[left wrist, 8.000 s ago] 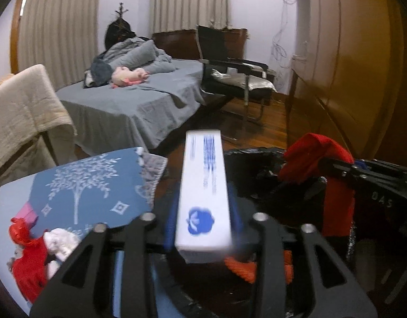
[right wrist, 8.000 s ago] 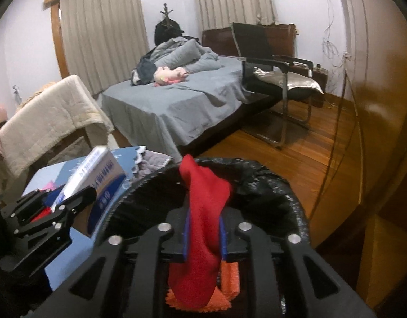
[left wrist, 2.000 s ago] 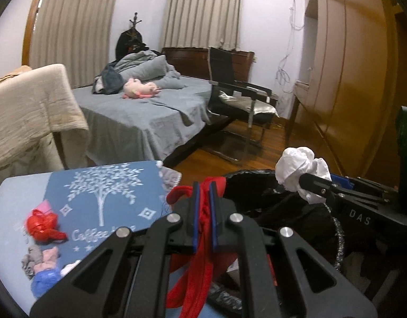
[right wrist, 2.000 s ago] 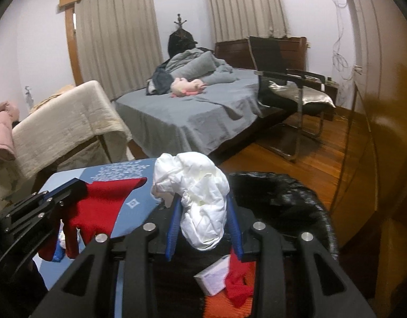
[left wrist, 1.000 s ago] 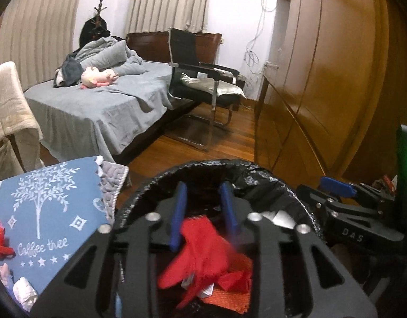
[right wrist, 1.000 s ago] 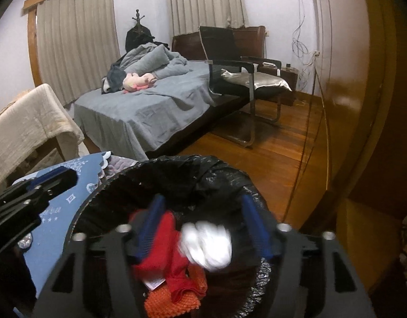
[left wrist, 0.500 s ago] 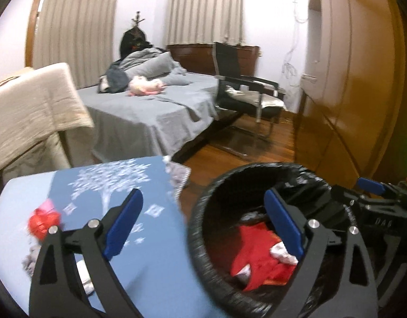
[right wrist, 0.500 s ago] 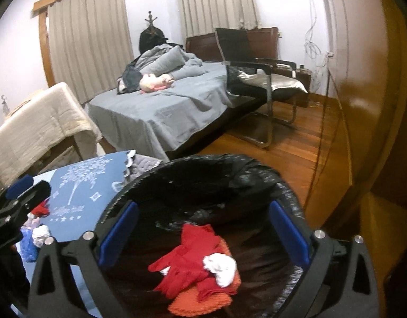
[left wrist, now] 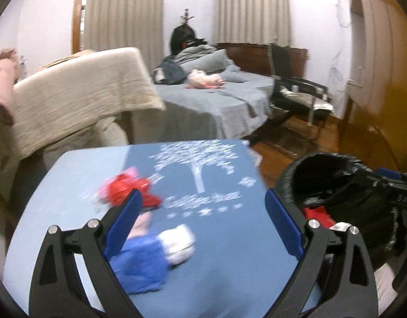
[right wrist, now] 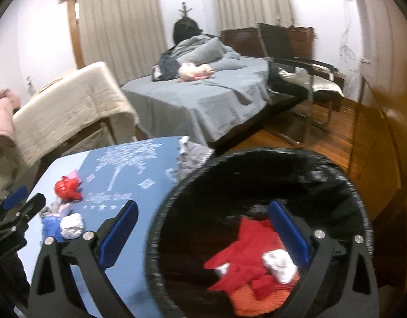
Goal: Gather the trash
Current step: 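Return both grippers to the table and grasp the blue plastic bag with the left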
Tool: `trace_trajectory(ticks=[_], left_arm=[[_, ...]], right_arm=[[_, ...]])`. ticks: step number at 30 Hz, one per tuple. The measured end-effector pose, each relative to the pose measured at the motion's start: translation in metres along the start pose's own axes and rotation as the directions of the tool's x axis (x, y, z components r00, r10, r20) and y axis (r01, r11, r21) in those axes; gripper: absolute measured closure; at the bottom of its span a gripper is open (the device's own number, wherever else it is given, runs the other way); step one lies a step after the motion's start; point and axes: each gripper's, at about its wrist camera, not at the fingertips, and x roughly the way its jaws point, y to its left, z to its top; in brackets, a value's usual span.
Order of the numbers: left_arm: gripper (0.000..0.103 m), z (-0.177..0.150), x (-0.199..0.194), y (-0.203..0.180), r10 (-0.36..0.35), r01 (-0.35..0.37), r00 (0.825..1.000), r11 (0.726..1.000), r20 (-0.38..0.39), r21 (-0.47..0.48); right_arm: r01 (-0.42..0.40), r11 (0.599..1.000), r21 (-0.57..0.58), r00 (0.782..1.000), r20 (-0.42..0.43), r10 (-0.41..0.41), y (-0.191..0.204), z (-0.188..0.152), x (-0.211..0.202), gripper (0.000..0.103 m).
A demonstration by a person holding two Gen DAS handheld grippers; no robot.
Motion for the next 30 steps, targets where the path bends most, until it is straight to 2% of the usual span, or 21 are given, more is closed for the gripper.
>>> trace_trajectory(ticks=[8, 12, 19, 24, 26, 30], left_arm=[[0.012, -0.031, 0.005, 0.055, 0.126, -0.131, 0.989, 0.99, -0.077, -0.061], [0.012, -0.043, 0.013, 0.069, 0.147, -0.157, 0.982, 0.985, -0.115, -0.075], [0.013, -0.058, 0.031, 0.078, 0.137, -0.154, 0.977, 0.984, -0.162, -0.093], [0.035, -0.064, 0.043, 0.077, 0.072, -0.094, 0.977, 0.99, -0.2, -0.104], [0.049, -0.066, 0.044, 0.074, 0.048, -0.07, 0.977, 0.992, -0.206, -0.102], [0.058, -0.067, 0.043, 0.069, 0.03, -0.051, 0.978, 0.994, -0.207, -0.097]], right_arm=[[-0.102, 0.992, -0.073, 0.995, -0.017, 0.101, 0.06, -0.012, 0.022, 0.006], [-0.133, 0.985, -0.111, 0.991, -0.026, 0.131, 0.083, -0.02, 0.031, 0.006], [-0.142, 0.979, -0.144, 0.989, -0.055, 0.135, 0.101, -0.03, 0.042, 0.006], [-0.139, 0.978, -0.158, 0.989, -0.064, 0.131, 0.104, -0.032, 0.046, 0.006], [-0.139, 0.977, -0.159, 0.989, -0.069, 0.13, 0.103, -0.033, 0.047, 0.006], [-0.142, 0.976, -0.166, 0.989, -0.073, 0.132, 0.106, -0.034, 0.048, 0.006]])
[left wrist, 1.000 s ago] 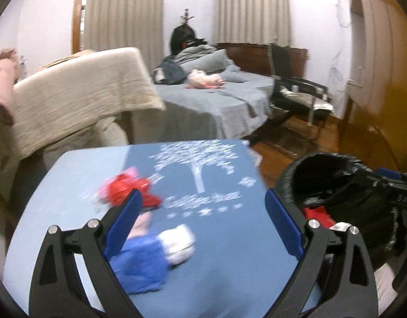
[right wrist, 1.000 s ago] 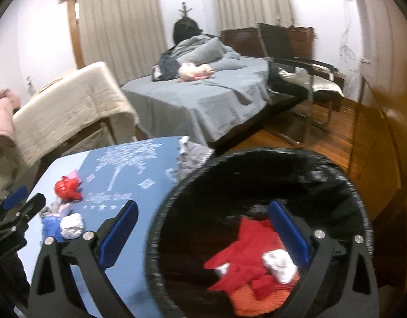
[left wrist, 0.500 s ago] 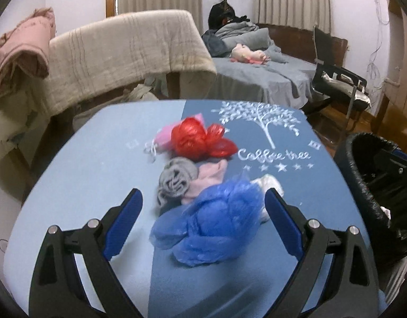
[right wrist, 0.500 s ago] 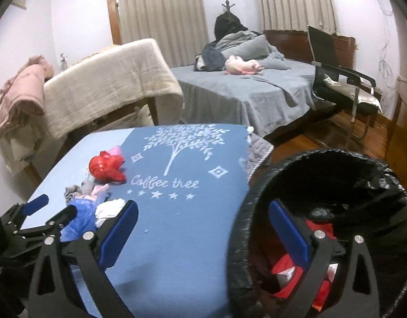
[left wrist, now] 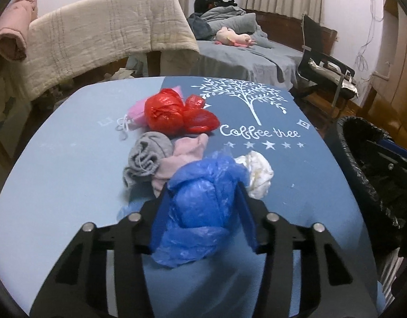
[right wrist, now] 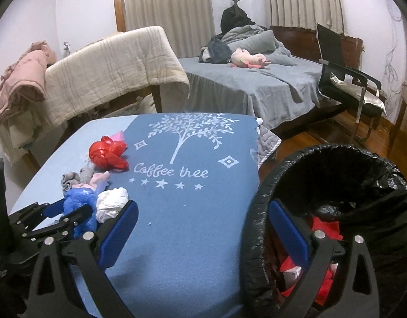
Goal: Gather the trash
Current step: 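Return both grippers to the table and grasp the blue plastic bag with the left, then grasp the white crumpled tissue with the right gripper while the left holds the blue bag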
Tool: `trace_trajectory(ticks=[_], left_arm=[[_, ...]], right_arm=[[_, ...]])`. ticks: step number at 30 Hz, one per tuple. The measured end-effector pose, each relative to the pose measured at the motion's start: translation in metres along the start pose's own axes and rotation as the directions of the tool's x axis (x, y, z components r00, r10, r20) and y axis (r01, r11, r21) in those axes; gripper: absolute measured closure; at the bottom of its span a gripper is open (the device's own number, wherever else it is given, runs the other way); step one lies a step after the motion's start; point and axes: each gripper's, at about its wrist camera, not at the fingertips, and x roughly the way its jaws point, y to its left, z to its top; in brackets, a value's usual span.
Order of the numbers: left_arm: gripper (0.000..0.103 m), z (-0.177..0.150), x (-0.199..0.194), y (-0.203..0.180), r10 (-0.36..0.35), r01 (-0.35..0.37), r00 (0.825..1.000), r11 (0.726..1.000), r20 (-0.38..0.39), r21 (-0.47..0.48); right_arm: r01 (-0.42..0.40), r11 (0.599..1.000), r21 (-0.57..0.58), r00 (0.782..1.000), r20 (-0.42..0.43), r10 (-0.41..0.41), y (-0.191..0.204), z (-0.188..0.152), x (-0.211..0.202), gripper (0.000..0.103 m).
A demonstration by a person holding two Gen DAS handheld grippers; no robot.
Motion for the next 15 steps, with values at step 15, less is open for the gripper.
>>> trace_trajectory(ticks=[15], left_arm=[[0.07, 0.006, -0.043, 0.011, -0.031, 0.033, 0.996, 0.999, 0.087, -0.017]], right_arm=[[-0.043, 0.999, -0.026, 0.999, 0.006, 0.043, 0.024, 0.006, 0.007, 0.006]])
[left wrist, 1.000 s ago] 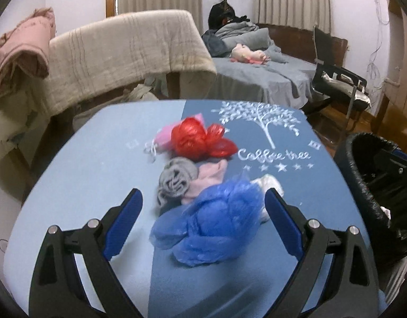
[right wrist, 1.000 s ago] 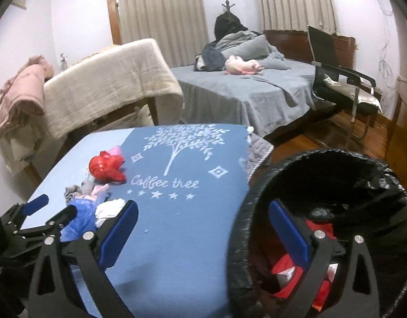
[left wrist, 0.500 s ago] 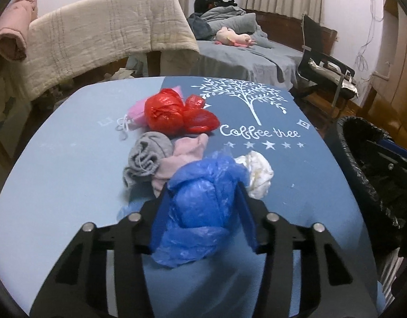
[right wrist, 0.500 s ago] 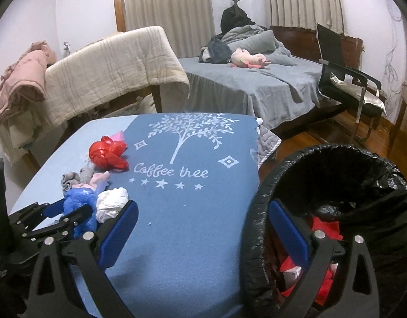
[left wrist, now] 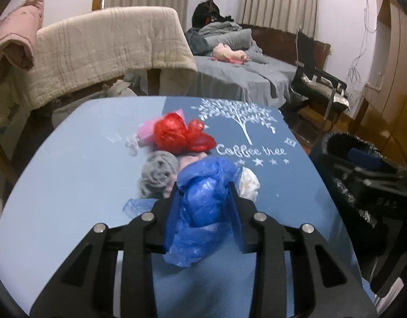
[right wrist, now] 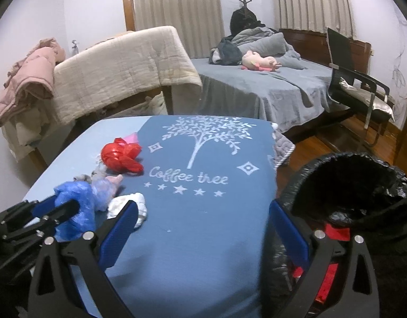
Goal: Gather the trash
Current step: 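Grasp the white crumpled tissue with the right gripper while the left holds the blue bag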
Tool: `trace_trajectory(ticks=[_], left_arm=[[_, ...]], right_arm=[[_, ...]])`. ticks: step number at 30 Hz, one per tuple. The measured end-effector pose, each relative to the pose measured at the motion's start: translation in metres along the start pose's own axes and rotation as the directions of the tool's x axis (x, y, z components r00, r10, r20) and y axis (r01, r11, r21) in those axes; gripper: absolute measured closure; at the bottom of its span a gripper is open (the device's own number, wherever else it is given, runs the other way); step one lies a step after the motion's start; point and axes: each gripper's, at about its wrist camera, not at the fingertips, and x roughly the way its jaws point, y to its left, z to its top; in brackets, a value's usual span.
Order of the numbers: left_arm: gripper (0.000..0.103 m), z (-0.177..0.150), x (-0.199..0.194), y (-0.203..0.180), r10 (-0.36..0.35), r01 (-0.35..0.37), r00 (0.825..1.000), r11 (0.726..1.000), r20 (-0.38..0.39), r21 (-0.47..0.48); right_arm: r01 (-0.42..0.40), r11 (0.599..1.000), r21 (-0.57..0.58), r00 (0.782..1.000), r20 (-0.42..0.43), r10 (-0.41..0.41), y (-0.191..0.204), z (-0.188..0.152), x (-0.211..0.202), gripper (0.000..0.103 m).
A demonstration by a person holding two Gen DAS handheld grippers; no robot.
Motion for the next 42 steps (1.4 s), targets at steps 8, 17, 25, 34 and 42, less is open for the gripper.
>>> trace_trajectory(ticks=[8, 17, 25, 34, 42], left_arm=[[0.071, 0.004, -0.011, 0.034, 0.086, -0.085, 0.996, 0.995, 0.03, -0.043], [0.071, 0.003, -0.011, 0.068, 0.166, -0.163, 0.986, 0.984, 0.034, -0.074], [0.071, -0.003, -0.003, 0.08, 0.183, -0.182, 0.983, 0.979, 0.005, -0.09], [0.071, -0.003, -0.001, 0.08, 0.185, -0.184, 0.983, 0.979, -0.004, -0.092], [0.071, 0.011, -0.011, 0.064, 0.172, -0.169, 0.985, 0.982, 0.029, -0.084]], right_arm=[[-0.056, 0.998, -0.016, 0.998, -0.026, 0.055, 0.035, -0.002, 0.023, 0.006], [-0.066, 0.996, -0.061, 0.996, -0.066, 0.062, 0.073, -0.011, 0.054, 0.011], [-0.095, 0.992, -0.078, 0.984, -0.158, 0.082, 0.086, -0.019, 0.075, 0.038], [-0.159, 0.985, -0.063, 0.971, -0.189, 0.144, 0.091, -0.02, 0.075, 0.067], [-0.147, 0.989, -0.03, 0.983, -0.114, 0.143, 0.076, 0.001, 0.048, 0.067]])
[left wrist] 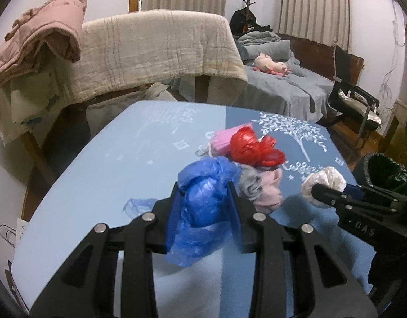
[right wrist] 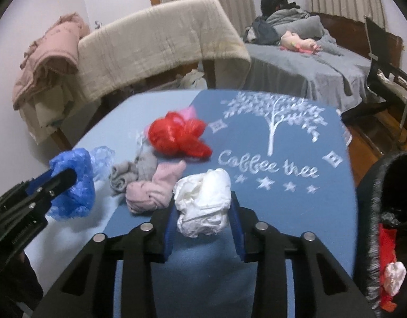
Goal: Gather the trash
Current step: 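Grasp the white crumpled tissue with the right gripper while the left holds the blue bag, then carry the blue bag and white tissue over the bin and open both grippers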
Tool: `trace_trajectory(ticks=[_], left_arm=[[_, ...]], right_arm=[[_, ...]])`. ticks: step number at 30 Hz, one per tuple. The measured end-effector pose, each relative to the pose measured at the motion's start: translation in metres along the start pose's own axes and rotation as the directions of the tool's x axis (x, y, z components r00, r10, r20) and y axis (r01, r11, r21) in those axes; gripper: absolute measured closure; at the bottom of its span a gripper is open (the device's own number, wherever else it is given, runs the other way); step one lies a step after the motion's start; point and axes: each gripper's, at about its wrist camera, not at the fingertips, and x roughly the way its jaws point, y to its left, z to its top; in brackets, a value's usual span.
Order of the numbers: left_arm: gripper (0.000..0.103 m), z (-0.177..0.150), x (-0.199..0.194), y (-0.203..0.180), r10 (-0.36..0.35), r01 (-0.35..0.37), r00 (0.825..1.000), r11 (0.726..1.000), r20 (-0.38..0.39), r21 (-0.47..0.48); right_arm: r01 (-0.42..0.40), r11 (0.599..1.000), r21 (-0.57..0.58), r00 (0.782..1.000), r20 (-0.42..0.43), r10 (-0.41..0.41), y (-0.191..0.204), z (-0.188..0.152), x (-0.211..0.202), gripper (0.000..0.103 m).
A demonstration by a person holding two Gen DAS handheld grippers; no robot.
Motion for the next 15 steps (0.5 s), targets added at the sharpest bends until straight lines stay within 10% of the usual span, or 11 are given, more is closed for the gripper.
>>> trace_trajectory(ticks=[15], left_arm=[[0.071, 0.029, -0.027, -0.059, -0.09, 0.086, 0.994, 0.994, 0.062, 0.064]], right_arm=[[0.079, 0.997, 0.015, 0.992, 0.096, -0.08, -0.035, 0.023, -0.072, 0.067]])
